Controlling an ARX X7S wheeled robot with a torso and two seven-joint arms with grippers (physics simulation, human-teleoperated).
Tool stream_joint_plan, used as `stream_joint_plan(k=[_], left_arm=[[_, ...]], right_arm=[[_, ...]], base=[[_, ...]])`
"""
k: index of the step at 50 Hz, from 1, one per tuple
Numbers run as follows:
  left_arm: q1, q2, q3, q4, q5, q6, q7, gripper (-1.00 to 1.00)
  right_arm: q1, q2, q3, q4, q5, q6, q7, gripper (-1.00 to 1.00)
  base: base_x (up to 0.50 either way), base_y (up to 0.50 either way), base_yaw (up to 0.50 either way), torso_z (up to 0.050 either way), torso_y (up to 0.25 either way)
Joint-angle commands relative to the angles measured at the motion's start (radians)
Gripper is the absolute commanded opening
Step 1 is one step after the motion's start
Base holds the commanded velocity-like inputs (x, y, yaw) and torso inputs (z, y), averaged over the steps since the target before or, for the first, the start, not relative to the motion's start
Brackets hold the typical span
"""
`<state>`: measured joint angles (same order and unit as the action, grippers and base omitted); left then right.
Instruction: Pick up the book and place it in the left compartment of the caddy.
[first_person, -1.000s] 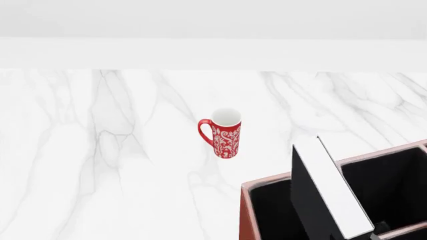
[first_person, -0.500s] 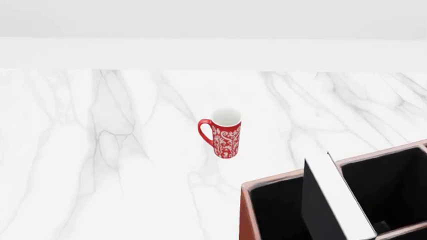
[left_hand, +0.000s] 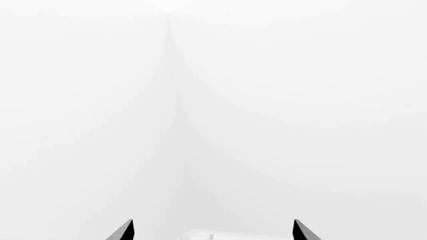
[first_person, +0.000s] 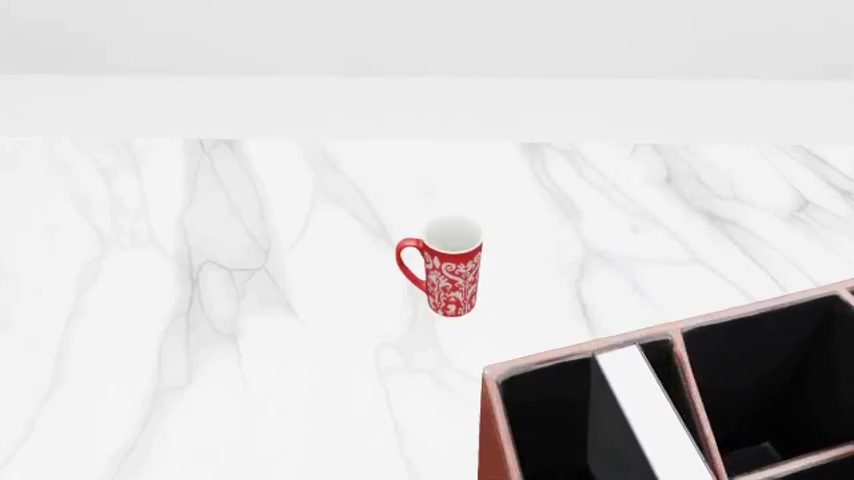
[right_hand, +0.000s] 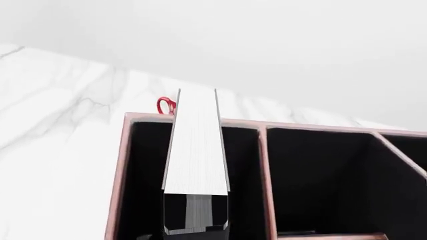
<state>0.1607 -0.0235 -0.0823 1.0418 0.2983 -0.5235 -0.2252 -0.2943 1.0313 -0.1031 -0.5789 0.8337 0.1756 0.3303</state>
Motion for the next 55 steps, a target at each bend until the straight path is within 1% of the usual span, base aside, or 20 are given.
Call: stream_joint_plan(k=[1,19,55], left_arm=[[0.005,0.016,-0.016,0.004,0.015,0.010,0.027,1.00],[0.007,0.017,-0.020,0.004,0.012,0.014,0.027,1.00],[0.007,0.017,-0.017,0.004,0.016,0.013,0.027,1.00]], right_arm=[[0.058,-0.047,-0.003,0.030,-0.088,0.011,-0.039,-1.00],[0.113,-0.115,-0.065,0.128,-0.138,0.008,-0.067,-1.00],[0.183,-0.190,-0.121,0.257,-0.170,0.003,-0.114,-1.00]], base=[[0.00,0.00,0.00,0.000,0.000],[0.00,0.00,0.00,0.000,0.001],[0.00,0.00,0.00,0.000,0.001]])
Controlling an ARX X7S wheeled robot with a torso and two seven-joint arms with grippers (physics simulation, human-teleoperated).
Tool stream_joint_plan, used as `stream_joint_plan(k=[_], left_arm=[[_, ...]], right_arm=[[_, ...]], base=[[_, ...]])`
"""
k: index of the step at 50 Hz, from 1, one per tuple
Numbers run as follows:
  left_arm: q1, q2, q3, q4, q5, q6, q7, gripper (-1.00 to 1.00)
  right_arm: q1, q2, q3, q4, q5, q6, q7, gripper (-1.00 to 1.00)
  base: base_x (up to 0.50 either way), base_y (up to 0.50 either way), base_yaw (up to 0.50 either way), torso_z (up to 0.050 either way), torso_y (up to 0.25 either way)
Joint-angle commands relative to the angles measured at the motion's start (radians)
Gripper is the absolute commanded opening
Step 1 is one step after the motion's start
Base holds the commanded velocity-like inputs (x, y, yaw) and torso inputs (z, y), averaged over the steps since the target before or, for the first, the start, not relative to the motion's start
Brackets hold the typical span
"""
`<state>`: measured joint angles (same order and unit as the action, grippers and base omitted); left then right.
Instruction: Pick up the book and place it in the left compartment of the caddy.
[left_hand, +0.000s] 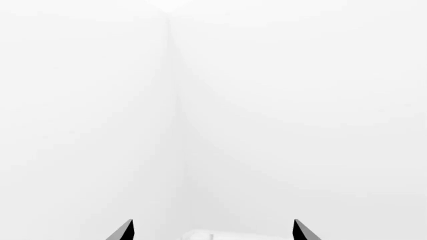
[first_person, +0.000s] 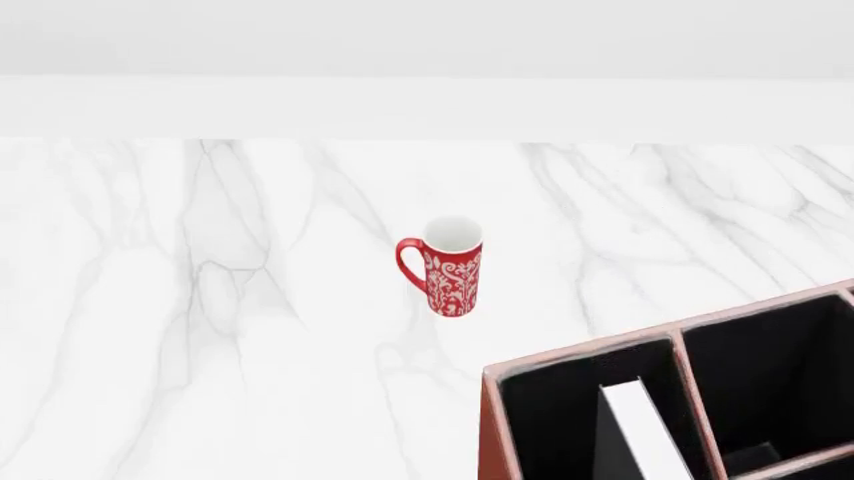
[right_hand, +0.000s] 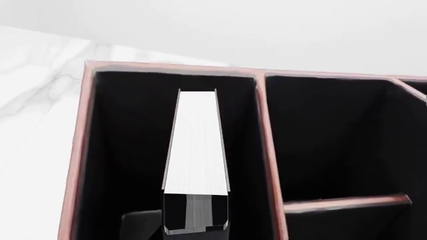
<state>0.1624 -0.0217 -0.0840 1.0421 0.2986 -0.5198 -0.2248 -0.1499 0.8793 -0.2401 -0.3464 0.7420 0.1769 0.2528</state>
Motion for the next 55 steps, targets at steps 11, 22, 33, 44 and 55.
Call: stream_joint_plan(k=[11,22,33,44,55], left_arm=[[0.006,0.016,-0.016,0.004,0.015,0.011,0.027,1.00],[0.006,0.016,-0.020,0.004,0.007,0.013,0.026,1.00],[0.007,0.016,-0.019,0.004,0.008,0.014,0.026,1.00],[0.007,0.016,-0.020,0.004,0.007,0.014,0.026,1.00],[0.007,0.016,-0.021,0.004,0.006,0.015,0.026,1.00]], right_arm=[[0.058,-0.057,-0.002,0.061,-0.091,-0.002,-0.051,-1.00],[0.068,-0.062,-0.005,0.067,-0.101,0.007,-0.038,1.00],[0.061,-0.061,-0.004,0.068,-0.106,0.003,-0.035,1.00],[0.055,-0.063,-0.004,0.071,-0.106,-0.002,-0.036,1.00],[0.048,-0.059,-0.002,0.062,-0.104,-0.006,-0.036,1.00]], base=[[0.00,0.00,0.00,0.001,0.001],[0.00,0.00,0.00,0.000,0.001],[0.00,0.00,0.00,0.000,0.000],[0.00,0.00,0.00,0.000,0.000],[0.00,0.00,0.00,0.000,0.000]])
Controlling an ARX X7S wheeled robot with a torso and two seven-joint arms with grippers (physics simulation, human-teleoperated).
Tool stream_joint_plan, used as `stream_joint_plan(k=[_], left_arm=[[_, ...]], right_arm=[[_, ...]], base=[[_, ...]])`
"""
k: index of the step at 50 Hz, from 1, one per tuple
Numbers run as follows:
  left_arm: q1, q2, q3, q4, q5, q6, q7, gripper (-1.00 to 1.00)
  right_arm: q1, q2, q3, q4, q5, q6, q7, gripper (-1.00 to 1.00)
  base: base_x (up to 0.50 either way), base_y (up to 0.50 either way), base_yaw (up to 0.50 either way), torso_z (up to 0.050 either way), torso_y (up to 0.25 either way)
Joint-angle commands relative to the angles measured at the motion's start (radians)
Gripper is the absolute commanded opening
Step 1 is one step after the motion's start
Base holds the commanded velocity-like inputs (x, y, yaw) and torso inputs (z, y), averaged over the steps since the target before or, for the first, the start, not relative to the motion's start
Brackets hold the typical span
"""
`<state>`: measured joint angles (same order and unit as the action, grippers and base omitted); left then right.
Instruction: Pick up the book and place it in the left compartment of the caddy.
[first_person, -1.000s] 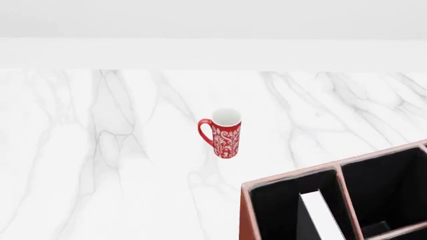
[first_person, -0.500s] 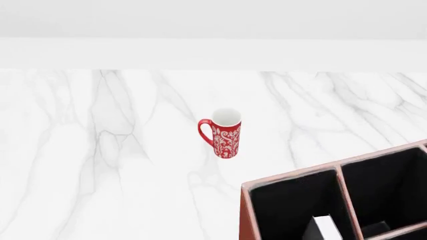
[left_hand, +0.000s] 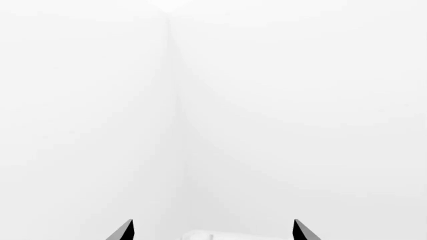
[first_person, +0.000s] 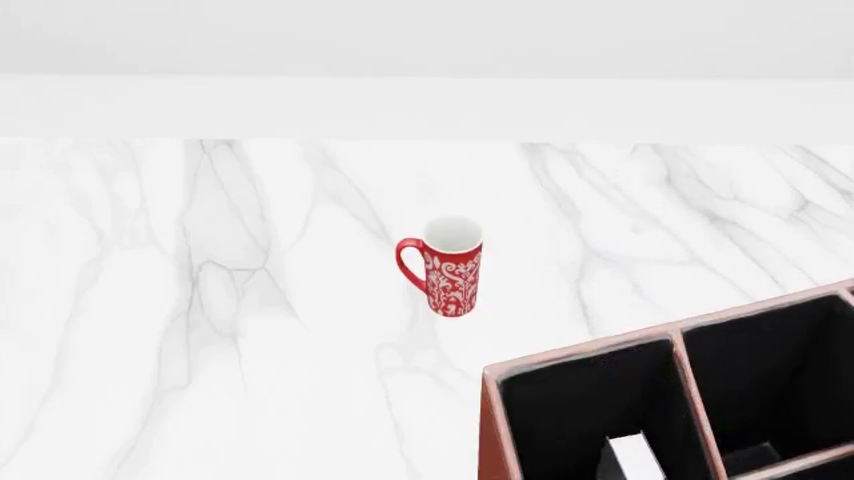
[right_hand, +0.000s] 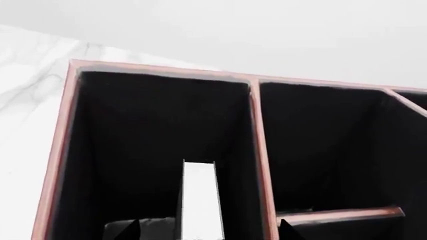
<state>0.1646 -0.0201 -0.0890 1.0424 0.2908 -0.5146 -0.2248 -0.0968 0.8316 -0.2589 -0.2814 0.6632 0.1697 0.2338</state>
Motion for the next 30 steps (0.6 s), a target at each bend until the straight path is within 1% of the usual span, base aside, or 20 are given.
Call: stream_joint_plan(k=[1,20,30], left_arm=[[0.004,0.015,-0.016,0.004,0.014,0.009,0.026,1.00],[0.004,0.015,-0.017,0.004,0.011,0.009,0.026,1.00],[0.006,0.014,-0.019,0.004,0.008,0.012,0.026,1.00]], right_arm=[[-0.004,-0.011,0.018,-0.006,-0.025,0.002,-0.016,1.00],[-0.030,0.018,0.046,-0.075,-0.006,-0.003,0.001,1.00],[-0.093,0.072,0.126,-0.191,0.040,-0.026,0.047,1.00]], base=[[0.00,0.00,0.00,0.000,0.000],[0.00,0.00,0.00,0.000,0.000],[0.00,0.00,0.00,0.000,0.000]])
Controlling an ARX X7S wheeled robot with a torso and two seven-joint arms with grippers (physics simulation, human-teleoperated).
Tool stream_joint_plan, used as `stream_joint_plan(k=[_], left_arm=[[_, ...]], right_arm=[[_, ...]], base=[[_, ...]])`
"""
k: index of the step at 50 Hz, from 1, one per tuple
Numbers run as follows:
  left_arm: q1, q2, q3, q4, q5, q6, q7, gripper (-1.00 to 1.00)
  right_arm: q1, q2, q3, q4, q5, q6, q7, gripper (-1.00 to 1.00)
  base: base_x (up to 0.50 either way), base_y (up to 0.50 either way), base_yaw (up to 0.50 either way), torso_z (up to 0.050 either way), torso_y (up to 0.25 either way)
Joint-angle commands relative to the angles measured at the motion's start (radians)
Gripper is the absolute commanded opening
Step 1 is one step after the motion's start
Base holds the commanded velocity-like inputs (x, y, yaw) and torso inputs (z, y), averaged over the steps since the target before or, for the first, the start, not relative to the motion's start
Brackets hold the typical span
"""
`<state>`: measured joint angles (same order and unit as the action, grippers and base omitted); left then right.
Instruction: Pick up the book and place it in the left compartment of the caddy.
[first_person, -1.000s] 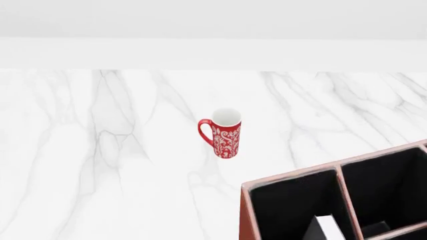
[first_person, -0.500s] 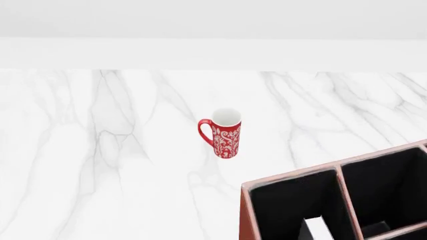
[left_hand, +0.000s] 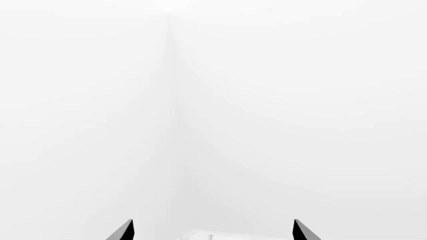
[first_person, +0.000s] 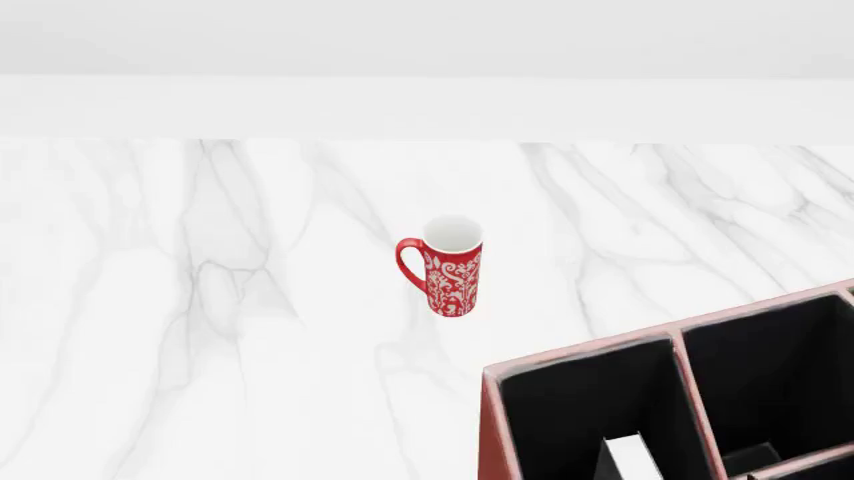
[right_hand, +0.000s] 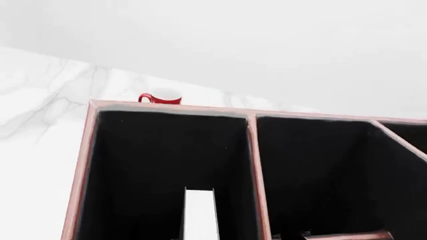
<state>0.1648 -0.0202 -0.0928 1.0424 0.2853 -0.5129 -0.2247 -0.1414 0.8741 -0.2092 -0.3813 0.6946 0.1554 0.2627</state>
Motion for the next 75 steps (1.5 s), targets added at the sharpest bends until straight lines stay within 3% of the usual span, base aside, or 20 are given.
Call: stream_joint_plan(k=[1,27,52,55,60,75], left_arm=[[0.007,0.014,-0.016,0.004,0.013,0.011,0.026,1.00],[0.008,0.016,-0.017,0.004,0.015,0.016,0.025,1.00],[0.011,0.017,-0.023,0.004,0.010,0.023,0.026,1.00],[0.011,0.017,-0.024,0.004,0.010,0.023,0.026,1.00],[0.013,0.018,-0.024,0.004,0.010,0.025,0.026,1.00],[0.016,0.018,-0.026,0.005,0.011,0.031,0.026,1.00]], right_arm=[[-0.054,0.033,0.081,-0.099,0.009,-0.014,0.021,1.00],[-0.249,0.080,0.451,-0.419,0.135,-0.176,0.184,1.00],[-0.389,0.067,0.722,-0.628,0.248,-0.261,0.217,1.00],[-0.420,0.063,0.767,-0.658,0.268,-0.287,0.210,1.00],[-0.638,0.188,0.806,-0.665,0.183,-0.518,0.300,1.00],[-0.644,0.135,0.849,-0.666,0.165,-0.587,0.190,1.00]], base=[[0.00,0.00,0.00,0.000,0.000],[0.00,0.00,0.00,0.000,0.000],[0.00,0.00,0.00,0.000,0.000],[0.00,0.00,0.00,0.000,0.000],[0.00,0.00,0.00,0.000,0.000],[0.00,0.00,0.00,0.000,0.000]])
